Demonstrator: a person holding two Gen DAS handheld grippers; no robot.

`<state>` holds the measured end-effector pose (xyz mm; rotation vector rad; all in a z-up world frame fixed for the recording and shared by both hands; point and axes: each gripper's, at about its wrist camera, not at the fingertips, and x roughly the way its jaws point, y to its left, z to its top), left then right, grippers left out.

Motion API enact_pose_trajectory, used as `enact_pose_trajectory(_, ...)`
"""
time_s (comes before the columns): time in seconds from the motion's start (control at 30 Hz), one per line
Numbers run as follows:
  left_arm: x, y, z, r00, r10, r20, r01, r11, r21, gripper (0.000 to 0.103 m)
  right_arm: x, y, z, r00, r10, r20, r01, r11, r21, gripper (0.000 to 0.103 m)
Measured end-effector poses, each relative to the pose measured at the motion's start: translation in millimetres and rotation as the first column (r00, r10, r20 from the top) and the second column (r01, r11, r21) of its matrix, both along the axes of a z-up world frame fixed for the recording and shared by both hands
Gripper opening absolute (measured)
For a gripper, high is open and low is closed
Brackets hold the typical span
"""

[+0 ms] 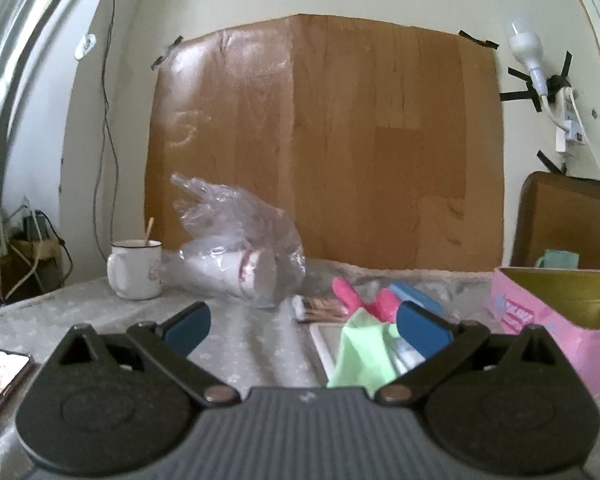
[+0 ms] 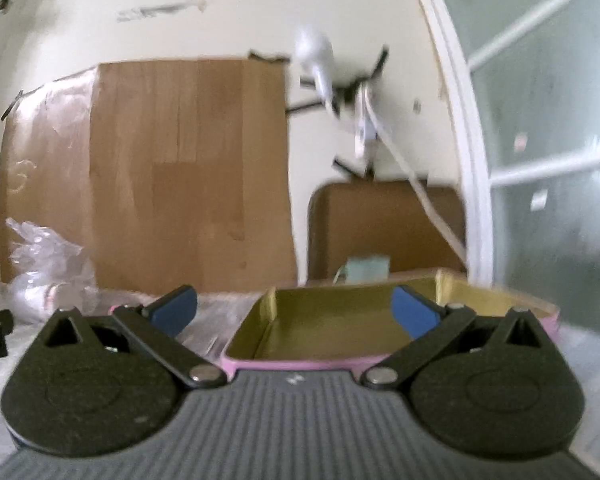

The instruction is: Organize soft objects

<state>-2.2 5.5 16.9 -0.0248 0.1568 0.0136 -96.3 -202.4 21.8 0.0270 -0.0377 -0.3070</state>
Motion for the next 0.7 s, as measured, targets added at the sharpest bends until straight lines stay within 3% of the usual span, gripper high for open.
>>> enact_pose_trajectory(0.17,-11.4,0.9,-2.8,0.999,0.012,0.053,-0.012,1.0,-0.005,0.103,8.6,3.4,-7.3,0.997,0.017,-0.07,-0.02,0.999,-0.039,0.103)
enact_pose_trajectory(0.33,-19.4,1.9,-6.7,0.997,0.004,0.076,-0.005,1.0,0.007,0.103,11.8,4.7,-6.9,0.984,0.131,-0.121,-0.134,0.991,-0.013,0.103)
enact_pose_trajectory(0.5,-8.0,-0.7,-8.1,1.0,-0.025,0.006,0.025,0.999,0.034,0.103,14.5,12.4,-8.0,0.979,0.12,-0.162,-0.121,0.993,0.003,0.103)
enact_pose_trajectory(0.7,2.4,10.6,-12.8,0.997,-0.005,-0.071,0.003,1.0,-0.027,0.103,14.0,12.7,-9.6,0.973,0.145,-0.179,-0.141,0.989,0.037,0.103)
